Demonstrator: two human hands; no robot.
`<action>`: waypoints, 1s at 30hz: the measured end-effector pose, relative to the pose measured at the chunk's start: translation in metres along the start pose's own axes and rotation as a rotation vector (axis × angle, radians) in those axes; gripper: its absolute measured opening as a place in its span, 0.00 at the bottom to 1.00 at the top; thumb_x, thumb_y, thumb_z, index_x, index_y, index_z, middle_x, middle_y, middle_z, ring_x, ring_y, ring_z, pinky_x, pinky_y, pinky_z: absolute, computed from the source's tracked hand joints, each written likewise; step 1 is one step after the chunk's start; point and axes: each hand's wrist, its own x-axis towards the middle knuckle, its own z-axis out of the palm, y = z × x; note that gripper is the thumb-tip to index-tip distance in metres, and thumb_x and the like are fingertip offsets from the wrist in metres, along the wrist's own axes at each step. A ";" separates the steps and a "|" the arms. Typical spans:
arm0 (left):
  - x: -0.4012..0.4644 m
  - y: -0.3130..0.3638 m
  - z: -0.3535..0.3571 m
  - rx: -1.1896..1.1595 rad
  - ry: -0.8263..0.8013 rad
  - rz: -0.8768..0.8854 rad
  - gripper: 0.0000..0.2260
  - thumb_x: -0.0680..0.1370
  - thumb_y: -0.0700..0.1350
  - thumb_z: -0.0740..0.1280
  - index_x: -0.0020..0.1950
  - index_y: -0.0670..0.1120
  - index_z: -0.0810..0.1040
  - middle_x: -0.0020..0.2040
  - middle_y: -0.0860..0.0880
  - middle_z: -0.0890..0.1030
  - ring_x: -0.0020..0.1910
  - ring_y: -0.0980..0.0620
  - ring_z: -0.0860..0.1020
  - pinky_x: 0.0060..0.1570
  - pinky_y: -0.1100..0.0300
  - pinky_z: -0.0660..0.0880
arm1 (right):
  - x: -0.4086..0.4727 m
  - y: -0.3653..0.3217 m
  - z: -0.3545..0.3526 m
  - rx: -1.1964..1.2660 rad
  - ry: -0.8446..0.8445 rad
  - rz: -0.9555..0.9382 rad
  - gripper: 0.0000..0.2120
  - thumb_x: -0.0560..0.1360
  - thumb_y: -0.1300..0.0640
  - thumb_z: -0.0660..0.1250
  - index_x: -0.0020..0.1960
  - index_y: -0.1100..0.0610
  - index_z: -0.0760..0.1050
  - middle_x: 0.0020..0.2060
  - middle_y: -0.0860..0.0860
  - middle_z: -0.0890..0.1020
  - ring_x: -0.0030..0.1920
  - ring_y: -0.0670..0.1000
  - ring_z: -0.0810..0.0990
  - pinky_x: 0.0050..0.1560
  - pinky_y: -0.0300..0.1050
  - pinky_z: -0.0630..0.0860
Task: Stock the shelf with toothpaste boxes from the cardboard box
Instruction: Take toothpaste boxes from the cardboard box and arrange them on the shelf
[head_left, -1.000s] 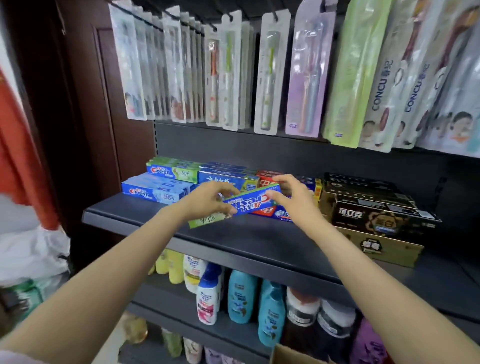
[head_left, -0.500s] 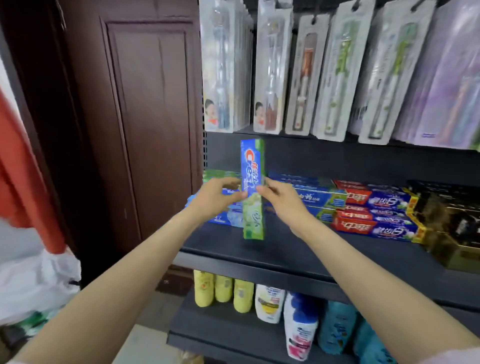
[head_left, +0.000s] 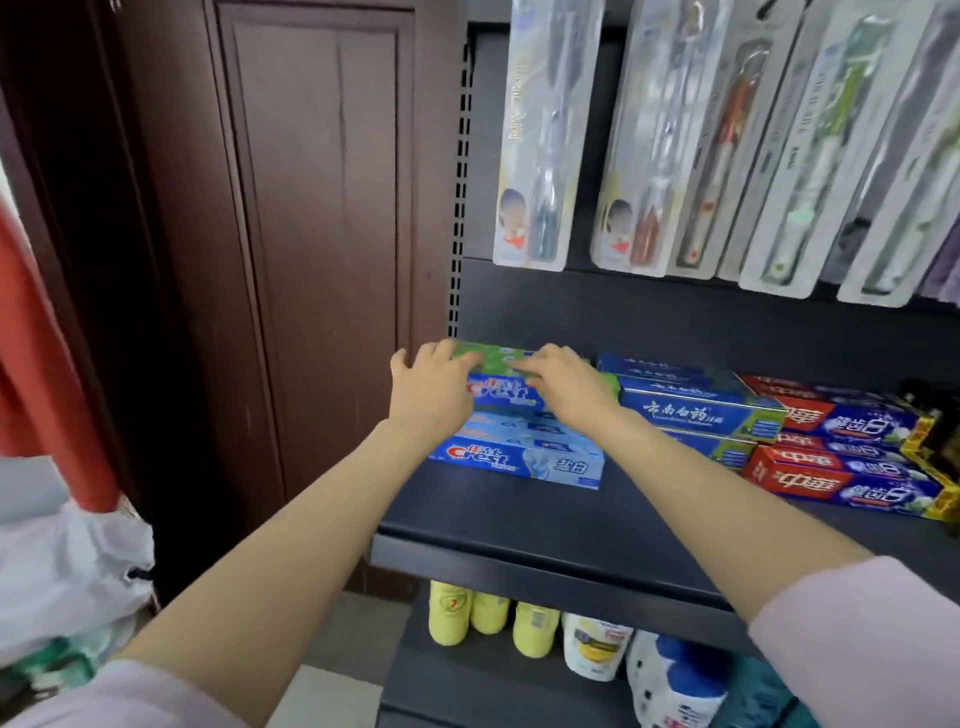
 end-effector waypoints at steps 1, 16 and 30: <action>0.001 -0.002 0.005 0.006 -0.063 -0.003 0.22 0.77 0.40 0.59 0.71 0.55 0.67 0.69 0.49 0.68 0.69 0.48 0.66 0.71 0.42 0.54 | -0.001 0.001 0.008 0.013 -0.005 0.012 0.21 0.80 0.61 0.59 0.70 0.48 0.68 0.61 0.54 0.72 0.63 0.56 0.70 0.58 0.52 0.72; -0.002 0.019 0.018 -0.079 -0.053 0.039 0.18 0.79 0.42 0.58 0.69 0.49 0.68 0.64 0.47 0.71 0.64 0.47 0.68 0.64 0.51 0.62 | -0.017 0.011 0.017 0.124 -0.021 0.027 0.27 0.77 0.60 0.64 0.74 0.52 0.61 0.73 0.49 0.63 0.72 0.53 0.62 0.71 0.49 0.61; -0.087 0.206 -0.004 -0.410 -0.219 0.168 0.07 0.77 0.47 0.62 0.50 0.47 0.77 0.47 0.47 0.82 0.50 0.43 0.78 0.48 0.53 0.74 | -0.207 0.115 -0.061 0.366 -0.036 0.251 0.08 0.78 0.58 0.62 0.49 0.58 0.80 0.40 0.52 0.81 0.39 0.51 0.78 0.42 0.44 0.73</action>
